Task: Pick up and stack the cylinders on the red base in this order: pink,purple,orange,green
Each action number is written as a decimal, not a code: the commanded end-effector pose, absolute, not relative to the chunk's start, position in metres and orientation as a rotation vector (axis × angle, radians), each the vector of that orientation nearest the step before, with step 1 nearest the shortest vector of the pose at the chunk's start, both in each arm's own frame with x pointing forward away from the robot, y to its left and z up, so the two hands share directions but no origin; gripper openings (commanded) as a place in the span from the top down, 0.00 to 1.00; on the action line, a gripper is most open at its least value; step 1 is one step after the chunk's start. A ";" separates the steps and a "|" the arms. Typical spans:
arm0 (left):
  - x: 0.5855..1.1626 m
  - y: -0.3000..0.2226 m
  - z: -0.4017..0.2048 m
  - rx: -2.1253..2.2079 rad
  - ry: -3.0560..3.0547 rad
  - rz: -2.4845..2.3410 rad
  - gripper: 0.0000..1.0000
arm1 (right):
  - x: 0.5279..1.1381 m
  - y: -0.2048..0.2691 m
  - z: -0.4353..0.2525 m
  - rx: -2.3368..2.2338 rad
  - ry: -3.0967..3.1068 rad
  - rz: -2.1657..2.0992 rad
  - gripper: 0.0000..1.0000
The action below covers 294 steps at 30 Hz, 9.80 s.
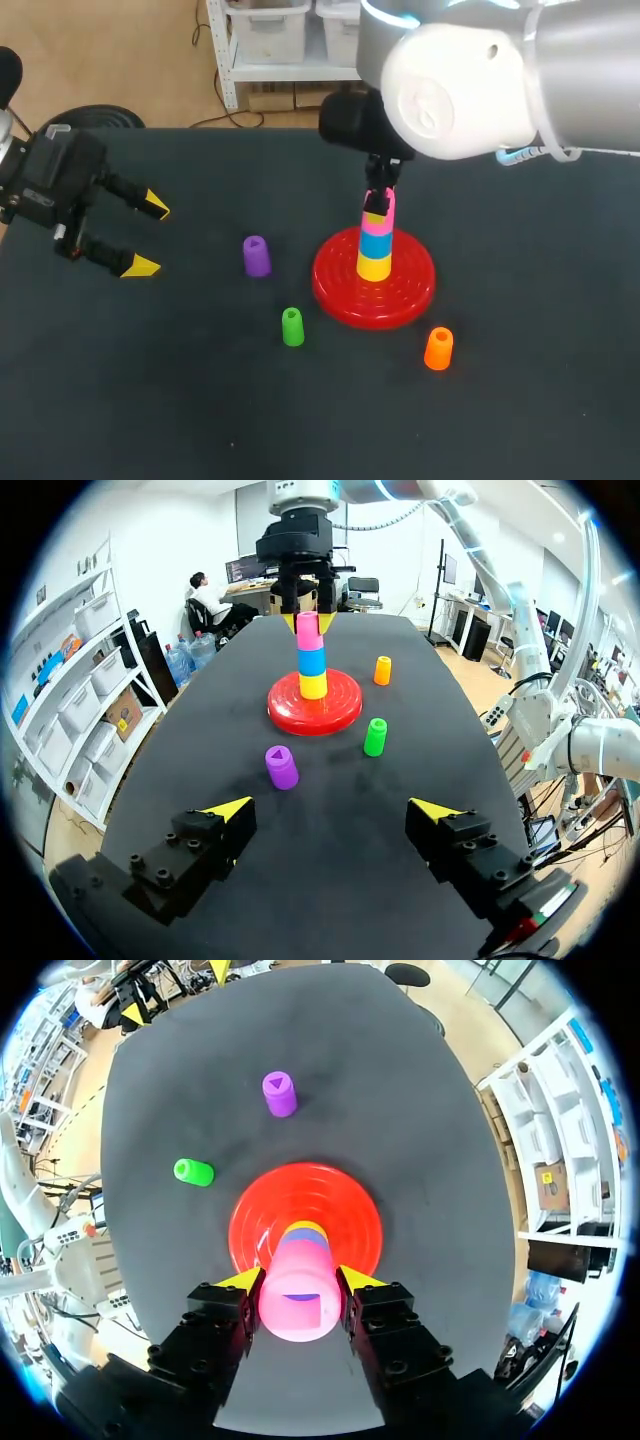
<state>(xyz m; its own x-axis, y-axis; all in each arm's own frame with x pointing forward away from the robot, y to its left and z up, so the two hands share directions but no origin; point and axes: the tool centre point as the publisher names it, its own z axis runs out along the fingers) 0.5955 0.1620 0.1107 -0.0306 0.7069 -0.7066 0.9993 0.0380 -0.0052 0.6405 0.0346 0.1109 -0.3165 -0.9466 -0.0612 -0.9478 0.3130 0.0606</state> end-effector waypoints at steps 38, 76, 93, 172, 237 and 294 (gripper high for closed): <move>0.596 0.162 0.110 1.721 1.790 -0.717 0.00 | 0.593 -0.056 0.135 -1.390 2.595 -0.030 0.00; 0.596 0.162 0.110 1.721 1.790 -0.717 0.00 | 0.540 -0.015 0.145 -1.580 2.426 -0.041 0.00; 0.596 0.162 0.110 1.721 1.790 -0.717 0.00 | 0.584 0.053 0.191 -1.845 2.194 -0.066 0.00; 0.596 0.162 0.110 1.721 1.790 -0.717 0.00 | 0.623 0.201 0.092 -2.352 1.881 0.062 0.00; 0.596 0.162 0.110 1.721 1.790 -0.717 0.00 | 0.660 0.199 0.036 -2.474 1.777 0.103 0.00; 0.596 0.162 0.110 1.721 1.790 -0.717 0.00 | 0.652 0.202 0.023 -2.511 1.766 0.143 1.00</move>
<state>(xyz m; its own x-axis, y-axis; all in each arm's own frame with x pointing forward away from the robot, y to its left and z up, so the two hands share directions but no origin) 0.5955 0.1619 0.1107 -0.0306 0.7070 -0.7066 0.9993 0.0381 -0.0052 0.6549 0.2054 0.0235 0.3359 -0.9353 -0.1116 -0.9411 -0.3382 0.0017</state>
